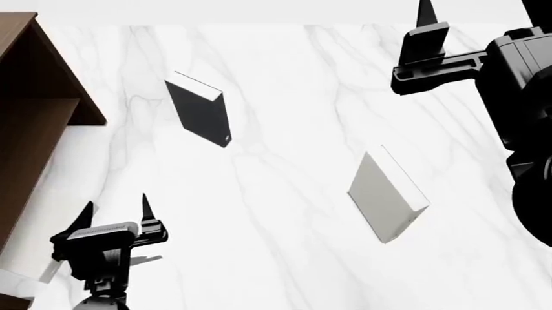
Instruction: Pick up the book on the right and place it under the cabinet shelf.
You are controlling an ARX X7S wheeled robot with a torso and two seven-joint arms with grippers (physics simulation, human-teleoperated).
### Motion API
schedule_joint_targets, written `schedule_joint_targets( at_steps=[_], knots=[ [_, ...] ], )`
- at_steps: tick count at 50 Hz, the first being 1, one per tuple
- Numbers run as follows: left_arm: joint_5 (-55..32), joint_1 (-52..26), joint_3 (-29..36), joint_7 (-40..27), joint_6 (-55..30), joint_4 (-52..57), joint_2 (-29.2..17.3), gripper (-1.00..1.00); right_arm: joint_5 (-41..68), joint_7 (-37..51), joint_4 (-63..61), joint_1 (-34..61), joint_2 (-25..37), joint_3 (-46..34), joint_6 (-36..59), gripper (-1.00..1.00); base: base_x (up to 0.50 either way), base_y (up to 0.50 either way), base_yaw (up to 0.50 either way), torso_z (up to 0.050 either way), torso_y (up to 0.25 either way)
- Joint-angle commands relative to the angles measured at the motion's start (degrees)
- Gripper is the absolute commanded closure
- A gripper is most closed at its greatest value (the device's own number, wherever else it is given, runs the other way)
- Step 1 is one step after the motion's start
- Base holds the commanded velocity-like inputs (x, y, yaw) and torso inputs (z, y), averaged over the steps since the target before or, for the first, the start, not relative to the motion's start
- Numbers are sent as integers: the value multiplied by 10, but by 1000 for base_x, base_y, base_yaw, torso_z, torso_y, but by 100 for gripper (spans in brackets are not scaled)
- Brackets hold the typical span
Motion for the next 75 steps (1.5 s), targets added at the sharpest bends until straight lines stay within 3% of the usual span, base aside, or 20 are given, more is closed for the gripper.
schedule_joint_targets(
  at_steps=[1,75],
  knots=[
    [-29,19,-62,-134,-56,-91,-28,-100,4,1,-5,5,1,2,4,-100,0,0,0,0,0],
    [-46,3,-108,-153,-75,-144,-83,-100,7,8,-9,0,-5,17,23,-100,0,0,0,-2,-6]
  ],
)
